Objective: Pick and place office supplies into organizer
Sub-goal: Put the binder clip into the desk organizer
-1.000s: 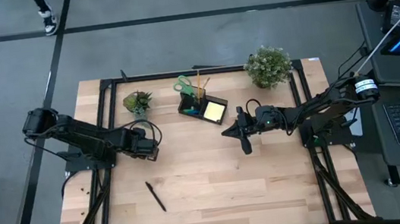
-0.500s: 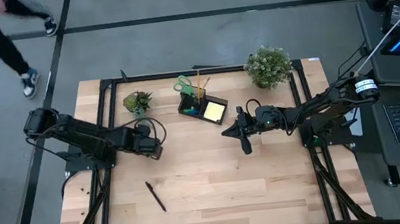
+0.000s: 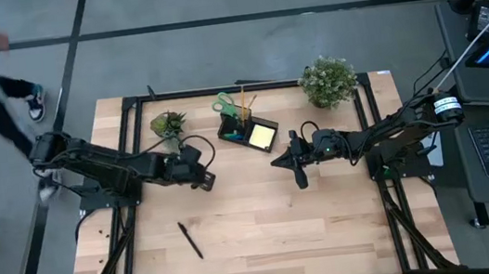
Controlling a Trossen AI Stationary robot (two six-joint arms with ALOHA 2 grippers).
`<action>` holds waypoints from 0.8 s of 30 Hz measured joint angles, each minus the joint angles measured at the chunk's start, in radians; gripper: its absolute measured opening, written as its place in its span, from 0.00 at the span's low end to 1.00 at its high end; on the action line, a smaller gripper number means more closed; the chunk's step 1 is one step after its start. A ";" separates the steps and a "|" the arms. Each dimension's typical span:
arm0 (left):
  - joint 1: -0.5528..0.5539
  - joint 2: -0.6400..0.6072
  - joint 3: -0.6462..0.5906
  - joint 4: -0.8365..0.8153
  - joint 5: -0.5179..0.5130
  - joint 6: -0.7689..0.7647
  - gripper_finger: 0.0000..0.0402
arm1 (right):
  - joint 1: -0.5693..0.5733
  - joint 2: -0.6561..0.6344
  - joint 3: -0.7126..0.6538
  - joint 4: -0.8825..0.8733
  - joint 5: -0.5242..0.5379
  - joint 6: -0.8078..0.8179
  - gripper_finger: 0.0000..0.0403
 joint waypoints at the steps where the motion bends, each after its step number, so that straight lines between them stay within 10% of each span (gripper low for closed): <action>1: 0.001 0.000 0.000 0.031 -0.014 0.020 0.17 | 0.000 0.000 0.000 0.000 0.000 0.000 0.02; 12: 0.056 0.005 0.001 0.347 -0.156 0.238 0.17 | 0.000 0.000 0.000 0.000 0.000 0.001 0.02; 24: 0.229 0.178 0.002 0.695 -0.003 0.453 0.17 | 0.000 0.000 0.000 0.000 0.000 0.001 0.02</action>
